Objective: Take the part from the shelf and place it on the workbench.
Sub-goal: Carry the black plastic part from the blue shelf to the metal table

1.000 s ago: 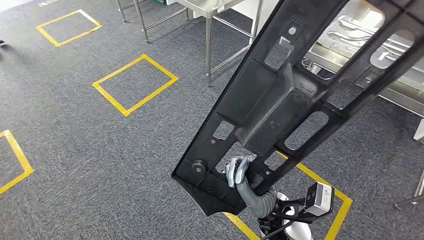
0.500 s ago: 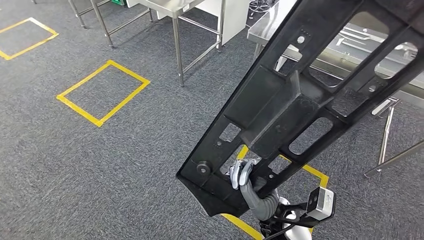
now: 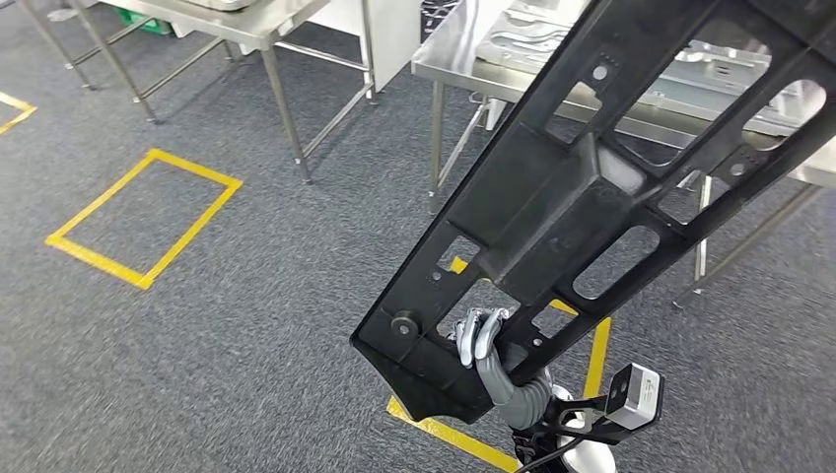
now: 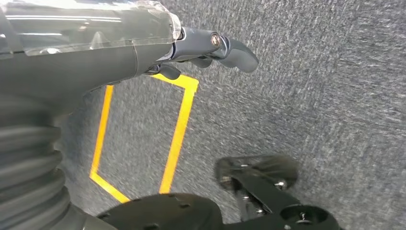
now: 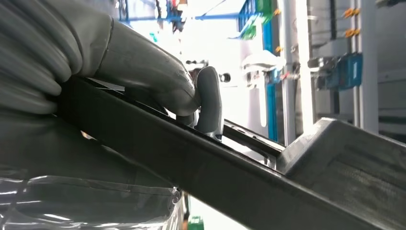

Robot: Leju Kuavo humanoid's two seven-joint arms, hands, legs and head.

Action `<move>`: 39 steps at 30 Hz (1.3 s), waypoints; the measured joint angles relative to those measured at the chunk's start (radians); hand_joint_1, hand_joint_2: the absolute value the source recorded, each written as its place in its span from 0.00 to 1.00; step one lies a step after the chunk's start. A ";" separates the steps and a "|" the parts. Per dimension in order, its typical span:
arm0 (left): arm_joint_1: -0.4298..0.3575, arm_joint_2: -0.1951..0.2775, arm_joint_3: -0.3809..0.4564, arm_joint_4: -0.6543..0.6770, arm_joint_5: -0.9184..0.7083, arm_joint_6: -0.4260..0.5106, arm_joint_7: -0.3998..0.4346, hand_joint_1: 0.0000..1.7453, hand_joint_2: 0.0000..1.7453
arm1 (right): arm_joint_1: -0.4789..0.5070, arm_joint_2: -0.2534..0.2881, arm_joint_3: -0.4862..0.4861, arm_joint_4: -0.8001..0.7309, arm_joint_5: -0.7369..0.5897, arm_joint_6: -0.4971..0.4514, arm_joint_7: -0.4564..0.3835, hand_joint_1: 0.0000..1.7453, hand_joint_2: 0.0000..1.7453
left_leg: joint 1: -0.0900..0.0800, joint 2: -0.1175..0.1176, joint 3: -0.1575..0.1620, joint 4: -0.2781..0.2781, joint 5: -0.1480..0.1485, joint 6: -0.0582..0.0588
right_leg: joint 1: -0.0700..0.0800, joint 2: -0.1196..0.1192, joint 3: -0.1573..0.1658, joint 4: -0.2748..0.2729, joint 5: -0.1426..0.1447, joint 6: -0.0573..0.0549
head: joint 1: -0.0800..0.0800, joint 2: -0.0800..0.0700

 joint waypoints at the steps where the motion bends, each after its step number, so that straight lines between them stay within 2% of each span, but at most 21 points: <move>1: 0.002 0.001 -0.001 0.000 -0.001 0.000 0.000 0.00 1.00 | -0.002 0.000 0.000 0.002 -0.003 -0.005 0.000 1.00 1.00 | 0.001 -0.021 0.028 -0.068 0.030 0.005 | 0.001 0.012 -0.001 0.003 -0.001 0.003 | 0.000 0.000; 3: 0.005 0.002 -0.003 0.000 -0.005 0.001 -0.001 0.00 1.00 | -0.006 0.000 -0.004 0.008 -0.008 -0.019 0.000 1.00 1.00 | 0.000 -0.055 0.061 -0.151 0.055 0.013 | 0.000 0.034 -0.008 0.008 -0.001 0.014 | 0.000 0.000; 6: -0.006 -0.002 -0.009 0.000 -0.010 0.003 -0.003 0.00 1.00 | -0.006 -0.002 -0.022 0.019 -0.009 -0.034 0.000 1.00 1.00 | 0.000 -0.044 0.067 -0.170 0.056 0.029 | -0.004 0.048 -0.017 0.008 0.003 0.034 | 0.000 0.000; 8: -0.016 -0.006 -0.011 0.000 -0.011 0.005 -0.004 0.00 1.00 | -0.007 -0.005 -0.034 0.024 -0.009 -0.039 -0.001 1.00 1.00 | 0.003 -0.023 0.070 -0.178 0.062 0.043 | -0.001 0.006 -0.038 0.049 -0.023 0.044 | 0.000 0.000; 10: -0.019 -0.007 -0.012 0.000 -0.011 0.006 -0.004 0.00 1.00 | -0.010 -0.007 -0.042 0.029 -0.010 -0.039 -0.001 1.00 1.00 | 0.001 0.002 0.071 -0.181 0.062 0.051 | -0.002 -0.044 -0.097 0.167 -0.084 0.051 | 0.000 0.000; 12: -0.019 -0.008 -0.013 0.000 -0.011 0.006 -0.004 0.00 1.00 | -0.010 -0.008 -0.047 0.035 -0.010 -0.040 -0.001 1.00 1.00 | -0.001 0.029 0.072 -0.180 0.059 0.052 | -0.006 -0.059 -0.154 0.276 -0.118 0.057 | 0.000 0.000; 13: -0.020 -0.008 -0.013 0.000 -0.011 0.005 -0.005 0.00 1.00 | -0.009 -0.008 -0.048 0.038 -0.010 -0.039 -0.001 1.00 1.00 | -0.001 0.042 0.073 -0.180 0.056 0.051 | -0.008 -0.062 -0.159 0.282 -0.107 0.059 | 0.000 0.000; 14: -0.021 -0.009 -0.014 0.000 -0.010 0.005 -0.005 0.00 1.00 | -0.009 -0.008 -0.050 0.040 -0.010 -0.039 -0.001 1.00 1.00 | -0.001 0.054 0.077 -0.180 0.053 0.049 | -0.009 -0.068 -0.142 0.248 -0.080 0.059 | 0.000 0.000; 16: -0.022 -0.010 -0.014 0.000 -0.008 0.005 -0.006 0.00 1.00 | -0.011 -0.009 -0.052 0.043 -0.010 -0.036 -0.001 1.00 1.00 | -0.002 0.074 0.086 -0.180 0.046 0.042 | -0.006 -0.107 -0.070 0.112 -0.015 0.055 | 0.000 0.000; 17: -0.023 -0.011 -0.014 0.000 -0.005 0.005 -0.004 0.00 1.00 | -0.015 -0.009 -0.053 0.043 -0.010 -0.033 0.001 1.00 1.00 | -0.006 0.083 0.090 -0.179 0.041 0.037 | -0.002 -0.126 -0.041 0.055 0.003 0.049 | 0.000 0.000; 19: -0.021 -0.011 -0.014 0.000 0.003 0.006 0.008 0.00 1.00 | -0.027 -0.009 -0.054 0.046 -0.014 -0.023 0.011 1.00 1.00 | -0.012 0.102 0.098 -0.179 0.033 0.027 | 0.007 -0.140 -0.021 0.011 0.006 0.036 | 0.000 0.000; 21: -0.018 -0.011 -0.014 0.000 0.011 0.006 0.030 0.00 1.00 | -0.039 -0.009 -0.055 0.049 -0.022 -0.016 0.028 1.00 1.00 | -0.011 0.118 0.105 -0.180 0.025 0.017 | 0.006 -0.116 -0.021 0.007 0.007 0.023 | 0.000 0.000; 23: -0.015 -0.011 -0.014 0.000 0.014 0.006 0.051 0.00 1.00 | -0.049 -0.007 -0.055 0.052 -0.027 -0.011 0.042 1.00 1.00 | -0.007 0.088 0.096 -0.146 -0.002 0.007 | 0.001 -0.095 -0.017 0.001 0.008 0.011 | 0.000 0.000; 26: -0.007 -0.011 -0.014 0.000 0.013 0.004 0.061 0.00 1.00 | -0.054 -0.001 -0.056 0.053 -0.027 -0.008 0.049 1.00 1.00 | -0.004 0.026 0.007 0.036 -0.088 0.000 | -0.001 -0.066 -0.014 -0.001 0.008 0.000 | 0.000 0.000; 28: -0.008 -0.010 -0.015 0.000 0.008 0.002 0.052 0.00 1.00 | -0.045 0.001 -0.057 0.052 -0.024 -0.009 0.048 1.00 1.00 | -0.004 0.020 -0.038 0.111 -0.095 0.000 | 0.000 -0.041 -0.013 0.001 0.007 -0.001 | 0.000 0.000; 30: -0.009 -0.009 -0.016 0.000 0.002 0.001 0.036 0.00 1.00 | -0.036 0.001 -0.058 0.050 -0.020 -0.009 0.045 1.00 1.00 | -0.004 0.012 -0.016 0.040 -0.028 0.005 | 0.000 -0.014 -0.011 0.004 0.005 0.001 | 0.000 0.000; 32: -0.010 -0.006 -0.018 0.000 -0.004 0.000 0.019 0.00 1.00 | -0.030 0.001 -0.061 0.045 -0.014 -0.008 0.042 1.00 1.00 | -0.003 -0.029 0.032 -0.089 0.037 0.014 | 0.000 0.013 -0.012 0.009 0.004 0.007 | 0.000 0.000; 34: -0.017 -0.004 -0.020 0.000 -0.010 -0.002 0.006 0.00 1.00 | -0.027 0.004 -0.064 0.037 -0.007 -0.008 0.042 1.00 1.00 | -0.003 -0.059 0.055 -0.151 0.053 0.022 | -0.002 0.033 -0.019 0.012 0.006 0.019 | 0.000 0.000; 36: -0.033 -0.005 -0.024 0.000 -0.013 -0.004 0.000 0.00 1.00 | -0.025 0.007 -0.067 0.030 -0.003 -0.008 0.046 1.00 1.00 | -0.004 -0.047 0.058 -0.160 0.055 0.031 | -0.004 0.048 -0.024 0.009 0.011 0.034 | 0.000 0.000; 37: -0.042 -0.006 -0.025 0.000 -0.014 -0.004 -0.001 0.00 1.00 | -0.024 0.009 -0.069 0.026 -0.001 -0.008 0.049 1.00 1.00 | -0.002 -0.038 0.061 -0.165 0.059 0.038 | -0.003 0.039 -0.027 0.013 0.008 0.040 | 0.000 0.000; 39: -0.051 -0.008 -0.028 0.000 -0.014 -0.006 0.000 0.00 1.00 | -0.025 0.010 -0.071 0.019 0.005 -0.008 0.053 1.00 1.00 | 0.002 -0.019 0.065 -0.175 0.065 0.052 | 0.000 -0.008 -0.052 0.070 -0.028 0.050 | 0.000 0.000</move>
